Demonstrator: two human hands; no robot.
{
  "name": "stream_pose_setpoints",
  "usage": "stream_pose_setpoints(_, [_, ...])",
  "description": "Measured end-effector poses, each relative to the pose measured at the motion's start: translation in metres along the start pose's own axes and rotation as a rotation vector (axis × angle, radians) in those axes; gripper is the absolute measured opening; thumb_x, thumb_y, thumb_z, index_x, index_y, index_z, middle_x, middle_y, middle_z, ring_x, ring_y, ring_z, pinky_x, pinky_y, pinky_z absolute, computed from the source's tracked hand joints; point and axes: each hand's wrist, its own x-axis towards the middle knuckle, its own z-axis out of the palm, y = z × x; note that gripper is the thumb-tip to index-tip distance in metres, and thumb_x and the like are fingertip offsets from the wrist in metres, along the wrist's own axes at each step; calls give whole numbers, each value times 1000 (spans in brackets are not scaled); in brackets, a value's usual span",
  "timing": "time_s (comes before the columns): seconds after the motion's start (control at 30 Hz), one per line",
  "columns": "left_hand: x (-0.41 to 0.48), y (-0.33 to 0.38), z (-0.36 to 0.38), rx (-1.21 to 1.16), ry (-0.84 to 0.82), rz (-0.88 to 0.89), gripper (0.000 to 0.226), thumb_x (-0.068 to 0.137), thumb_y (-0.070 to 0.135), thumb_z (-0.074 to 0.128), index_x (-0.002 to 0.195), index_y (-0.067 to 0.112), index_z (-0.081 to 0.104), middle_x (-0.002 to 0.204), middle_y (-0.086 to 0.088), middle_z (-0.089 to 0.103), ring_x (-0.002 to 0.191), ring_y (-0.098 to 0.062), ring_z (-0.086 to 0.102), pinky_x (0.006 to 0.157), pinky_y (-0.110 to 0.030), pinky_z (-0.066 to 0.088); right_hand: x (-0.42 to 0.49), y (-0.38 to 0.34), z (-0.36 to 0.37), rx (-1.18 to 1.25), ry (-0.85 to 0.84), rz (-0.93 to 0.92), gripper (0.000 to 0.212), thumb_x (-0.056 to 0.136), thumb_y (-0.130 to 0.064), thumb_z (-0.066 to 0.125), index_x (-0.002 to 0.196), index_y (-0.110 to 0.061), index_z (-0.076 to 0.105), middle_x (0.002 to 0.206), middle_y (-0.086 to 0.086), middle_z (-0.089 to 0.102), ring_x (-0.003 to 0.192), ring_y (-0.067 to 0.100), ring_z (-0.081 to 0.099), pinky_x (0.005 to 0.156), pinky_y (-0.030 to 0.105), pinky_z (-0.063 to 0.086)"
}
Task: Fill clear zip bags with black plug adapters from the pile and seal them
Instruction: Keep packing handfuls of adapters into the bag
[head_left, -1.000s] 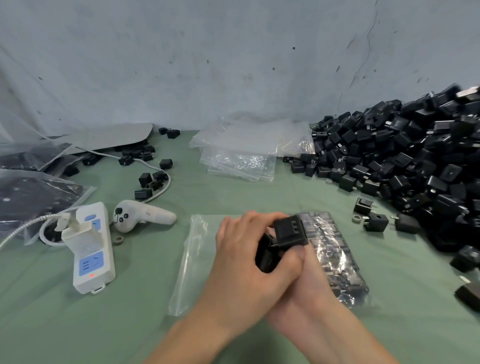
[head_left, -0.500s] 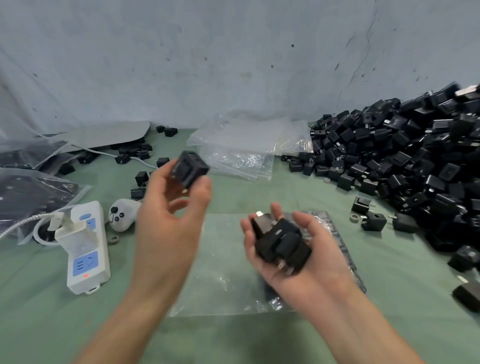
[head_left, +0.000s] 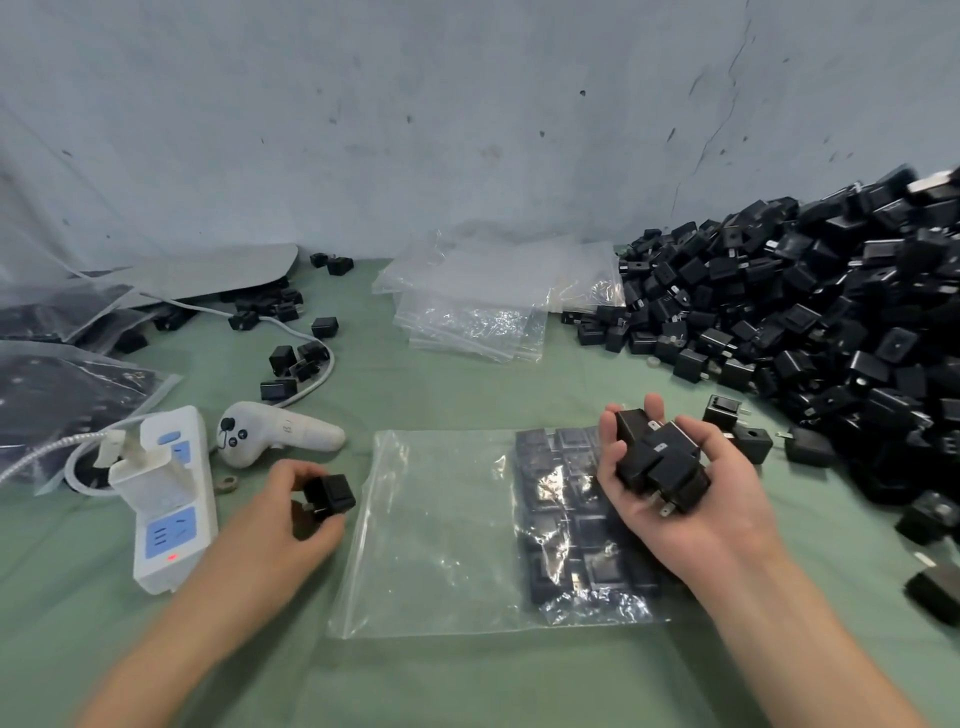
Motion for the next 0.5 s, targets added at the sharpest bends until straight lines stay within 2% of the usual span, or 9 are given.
stream_pose_setpoints(0.1, [-2, 5, 2, -40, -89, 111, 35, 84, 41, 71, 104, 58, 48, 100, 38, 61, 92, 12, 59, 74, -17, 44, 2, 2, -2, -29, -17, 2, 28, 86, -20, 57, 104, -16, 78, 116, 15, 71, 96, 30, 72, 66, 33, 56])
stream_pose_setpoints(0.13, [-2, 8, 3, -51, -111, 152, 36, 84, 40, 72, 105, 60, 50, 104, 38, 59, 99, 13, 57, 79, -17, 44, 2, 3, -2, -35, -25, 4, 28, 84, -19, 58, 104, -16, 78, 116, 15, 71, 97, 30, 72, 67, 33, 56])
stream_pose_setpoints(0.2, [0, 11, 7, -60, -141, 212, 35, 84, 38, 74, 108, 58, 58, 110, 31, 59, 111, 6, 54, 93, -25, 46, 2, 5, -1, -43, -45, 4, 28, 85, -20, 58, 104, -16, 78, 117, 14, 71, 98, 29, 72, 66, 33, 56])
stream_pose_setpoints(0.27, [1, 11, 12, -13, -133, 244, 35, 83, 46, 72, 110, 61, 56, 114, 28, 52, 117, -2, 48, 104, -33, 40, 3, 6, -1, -51, -61, 2, 27, 88, -21, 57, 104, -16, 78, 119, 13, 71, 98, 29, 71, 65, 32, 56])
stream_pose_setpoints(0.4, [4, 9, 20, 157, -143, 284, 53, 73, 76, 51, 123, 62, 41, 120, 22, 44, 116, -6, 40, 105, -33, 33, 4, 10, -2, -80, -65, 9, 26, 90, -23, 55, 104, -17, 77, 121, 12, 70, 98, 28, 71, 64, 32, 56])
stream_pose_setpoints(0.5, [6, 5, 17, 139, -84, 320, 48, 76, 64, 66, 119, 62, 43, 111, 32, 40, 110, 0, 38, 96, -27, 31, 4, 10, -3, -87, -59, 8, 26, 91, -22, 55, 105, -18, 76, 122, 12, 70, 98, 28, 71, 65, 32, 56])
